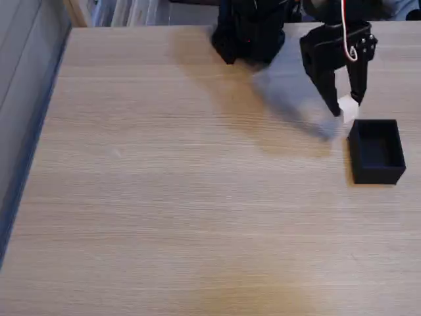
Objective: Pick a white block and place it in the black box.
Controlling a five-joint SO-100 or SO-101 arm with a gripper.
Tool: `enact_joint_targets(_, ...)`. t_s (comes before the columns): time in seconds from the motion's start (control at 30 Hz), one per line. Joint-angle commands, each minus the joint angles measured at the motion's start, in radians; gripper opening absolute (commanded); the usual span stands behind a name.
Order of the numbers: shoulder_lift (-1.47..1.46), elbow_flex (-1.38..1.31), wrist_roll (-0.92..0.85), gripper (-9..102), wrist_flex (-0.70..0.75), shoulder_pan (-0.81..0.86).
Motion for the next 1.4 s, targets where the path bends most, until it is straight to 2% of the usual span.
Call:
enact_joint_targets(0.0, -0.057, -0.103, 0.029, 0, -0.002, -0.034)
enact_joint_targets(0.53, -0.377, -0.431, 0.097, 1, -0.002, -0.115)
enact_joint_targets(0.7, -0.394, -0.439, 0.106, 10, 0.020, -0.104)
enact_joint_targets(0.77, -0.394, -0.434, 0.101, 19, 0.034, -0.097)
enact_joint_targets(0.9, -0.394, -0.431, 0.097, 21, 0.038, -0.087)
enact_joint_targets(1.0, -0.391, -0.439, 0.104, 20, 0.052, -0.083)
enact_joint_targets(1.23, -0.291, -0.383, 0.110, 0, 0.061, -0.034)
enact_joint_targets(1.37, -0.169, -0.259, 0.002, 0, 0.083, 0.060)
